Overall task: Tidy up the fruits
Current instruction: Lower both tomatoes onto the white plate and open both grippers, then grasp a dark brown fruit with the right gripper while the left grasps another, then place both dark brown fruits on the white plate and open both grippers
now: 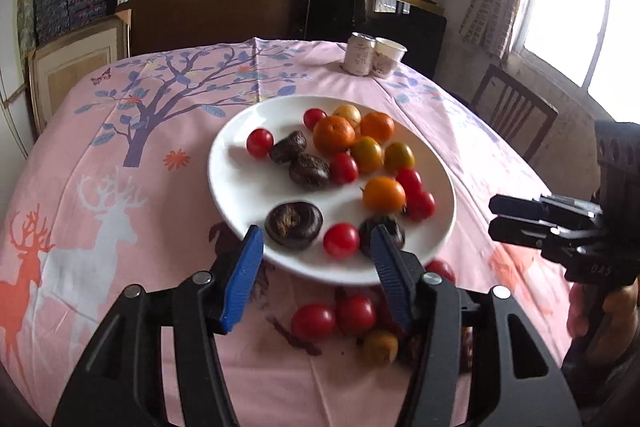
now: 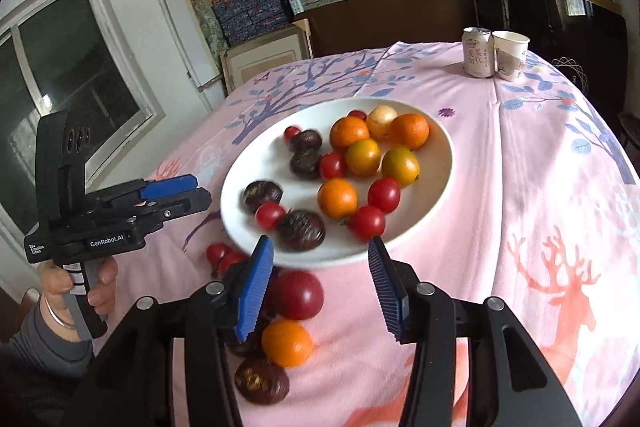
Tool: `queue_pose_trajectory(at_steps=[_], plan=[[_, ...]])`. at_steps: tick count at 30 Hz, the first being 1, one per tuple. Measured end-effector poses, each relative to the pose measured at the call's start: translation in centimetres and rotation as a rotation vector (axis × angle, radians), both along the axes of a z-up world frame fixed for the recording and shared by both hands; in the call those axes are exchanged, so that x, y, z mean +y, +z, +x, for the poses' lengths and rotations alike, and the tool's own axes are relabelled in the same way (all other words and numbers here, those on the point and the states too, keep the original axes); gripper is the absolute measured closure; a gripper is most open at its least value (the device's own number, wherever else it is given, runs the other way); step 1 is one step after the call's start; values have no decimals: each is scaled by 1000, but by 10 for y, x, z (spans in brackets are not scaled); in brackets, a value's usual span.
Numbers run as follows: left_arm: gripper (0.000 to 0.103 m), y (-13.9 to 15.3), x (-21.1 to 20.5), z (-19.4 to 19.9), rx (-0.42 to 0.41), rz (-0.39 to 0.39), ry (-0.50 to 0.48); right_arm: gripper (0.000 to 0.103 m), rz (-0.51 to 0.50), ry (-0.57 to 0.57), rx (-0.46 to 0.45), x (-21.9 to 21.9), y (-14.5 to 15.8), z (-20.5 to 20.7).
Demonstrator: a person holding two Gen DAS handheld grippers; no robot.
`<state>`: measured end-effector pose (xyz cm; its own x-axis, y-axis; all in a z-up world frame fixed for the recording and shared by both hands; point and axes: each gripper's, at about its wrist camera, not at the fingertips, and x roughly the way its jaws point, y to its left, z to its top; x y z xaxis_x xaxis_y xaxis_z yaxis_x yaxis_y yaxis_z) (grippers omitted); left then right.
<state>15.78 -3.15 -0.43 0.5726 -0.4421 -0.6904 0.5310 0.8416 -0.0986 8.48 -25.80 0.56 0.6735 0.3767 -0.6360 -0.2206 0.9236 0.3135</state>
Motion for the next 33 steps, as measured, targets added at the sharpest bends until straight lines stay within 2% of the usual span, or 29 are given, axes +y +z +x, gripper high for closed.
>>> queue_pose_trajectory(at_steps=[3,6,12,13,14,21,24,29,31,33], plan=[[47,-11,4,-39,-27,68,-44,53,-30,92,41,18,-14,-29],[47,-21,9,-63,-9,85,-61,53,-29,171,81,35,-28,-50],[47,-40,-1,-84,11,115,-90,52,-137,172,96,61,-48,-51],[47,-42,-5,-87,16,116,-100,55,-136,165,98,63,-51,-50],[47,-43,-9,-89,22,116,-111,62,-125,152,90,61,-51,-50],[47,-47,-46,-108,1,126,-177,62,-14,55,41,9,-37,-67],[60,-55,-60,-101,50,130,-164,62,7,6,42,-11,-37,-73],[60,-56,-65,-85,54,147,-63,62,33,-1,49,-25,-42,-83],[57,-59,-67,-80,79,153,-60,62,39,8,47,-25,-43,-85],[55,-62,-73,-80,69,184,-59,62,41,16,41,-25,-43,-85]])
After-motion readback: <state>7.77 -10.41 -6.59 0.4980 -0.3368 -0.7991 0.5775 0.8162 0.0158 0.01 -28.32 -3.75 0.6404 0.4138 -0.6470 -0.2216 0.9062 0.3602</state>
